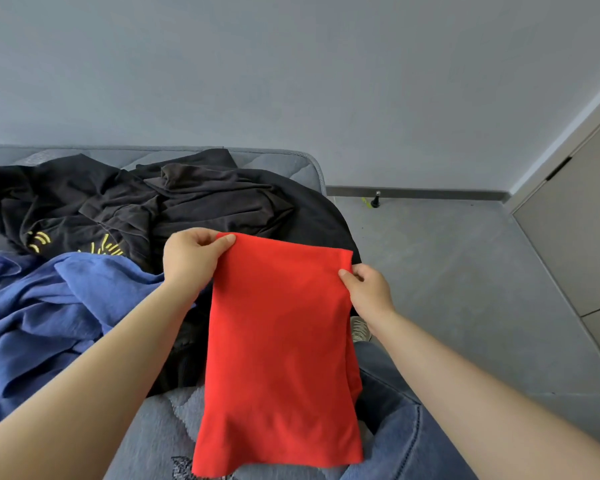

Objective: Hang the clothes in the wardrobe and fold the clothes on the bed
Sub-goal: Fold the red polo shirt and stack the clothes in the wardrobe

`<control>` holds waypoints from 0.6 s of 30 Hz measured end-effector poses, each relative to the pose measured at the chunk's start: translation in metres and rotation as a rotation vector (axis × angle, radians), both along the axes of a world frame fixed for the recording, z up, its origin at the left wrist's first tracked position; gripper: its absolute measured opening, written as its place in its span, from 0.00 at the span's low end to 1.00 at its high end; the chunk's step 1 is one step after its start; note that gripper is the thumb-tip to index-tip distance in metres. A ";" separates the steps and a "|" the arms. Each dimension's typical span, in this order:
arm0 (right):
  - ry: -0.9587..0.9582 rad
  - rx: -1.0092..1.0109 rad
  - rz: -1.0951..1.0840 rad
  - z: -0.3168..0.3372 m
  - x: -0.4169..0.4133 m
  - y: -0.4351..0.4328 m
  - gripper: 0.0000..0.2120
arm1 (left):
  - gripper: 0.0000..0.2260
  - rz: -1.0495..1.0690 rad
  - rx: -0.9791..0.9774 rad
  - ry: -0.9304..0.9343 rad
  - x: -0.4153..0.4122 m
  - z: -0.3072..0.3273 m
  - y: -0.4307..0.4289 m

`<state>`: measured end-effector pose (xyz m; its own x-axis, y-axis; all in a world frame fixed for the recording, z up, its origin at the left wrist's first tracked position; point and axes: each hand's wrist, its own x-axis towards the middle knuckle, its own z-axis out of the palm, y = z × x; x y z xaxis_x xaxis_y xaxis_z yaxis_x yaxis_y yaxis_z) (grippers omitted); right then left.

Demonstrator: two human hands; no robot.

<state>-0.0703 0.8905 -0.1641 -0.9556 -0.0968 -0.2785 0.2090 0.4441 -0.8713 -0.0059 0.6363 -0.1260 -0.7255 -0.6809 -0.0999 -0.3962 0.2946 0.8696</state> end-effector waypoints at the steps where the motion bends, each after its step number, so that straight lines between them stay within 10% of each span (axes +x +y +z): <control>1: 0.028 0.001 -0.023 0.001 0.000 -0.002 0.10 | 0.06 0.006 -0.004 -0.003 -0.002 0.000 -0.003; 10: -0.181 -0.040 -0.028 -0.001 0.027 -0.008 0.20 | 0.26 -0.038 0.154 -0.329 0.048 -0.023 0.021; 14: -0.166 -0.056 0.028 -0.004 0.052 -0.006 0.18 | 0.23 -0.107 0.568 -0.311 0.076 -0.028 0.044; 18: 0.071 -0.100 -0.048 0.014 0.065 -0.008 0.10 | 0.15 -0.073 0.490 -0.153 0.075 -0.017 0.058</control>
